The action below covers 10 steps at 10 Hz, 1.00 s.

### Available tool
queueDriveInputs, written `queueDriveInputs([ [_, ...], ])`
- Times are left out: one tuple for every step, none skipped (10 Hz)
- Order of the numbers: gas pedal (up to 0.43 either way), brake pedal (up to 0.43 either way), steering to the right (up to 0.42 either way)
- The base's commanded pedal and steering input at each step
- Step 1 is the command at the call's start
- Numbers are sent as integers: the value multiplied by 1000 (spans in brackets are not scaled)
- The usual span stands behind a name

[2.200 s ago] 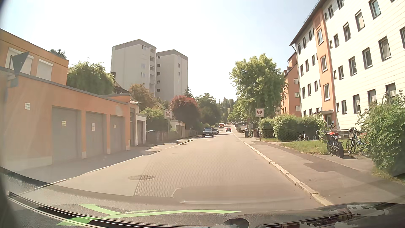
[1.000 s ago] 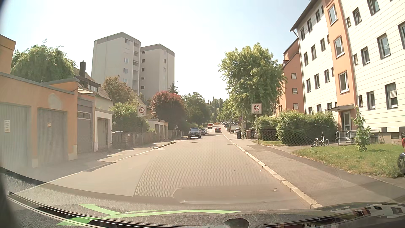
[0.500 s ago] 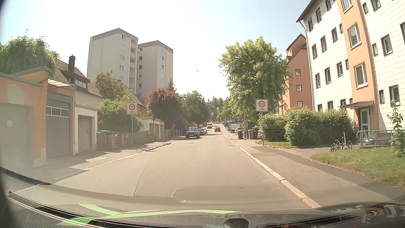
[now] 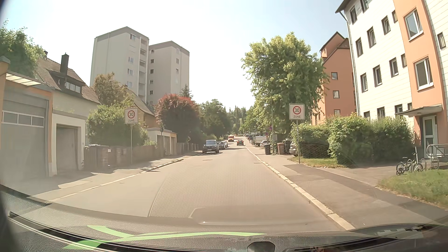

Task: Follow the waypoints while adhering to traffic rules and regulations

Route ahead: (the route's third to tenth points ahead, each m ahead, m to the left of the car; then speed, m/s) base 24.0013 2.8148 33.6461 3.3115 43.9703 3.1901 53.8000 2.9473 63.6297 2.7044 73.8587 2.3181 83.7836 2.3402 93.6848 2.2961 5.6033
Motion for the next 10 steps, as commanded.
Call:
queueDriveInputs([
  [150,0,-1],
  [150,0,-1],
  [150,0,-1],
  [150,0,-1],
  [150,0,-1],
  [150,0,-1],
  [118,0,-1],
  [87,0,-1],
  [87,0,-1],
  [87,0,-1],
])
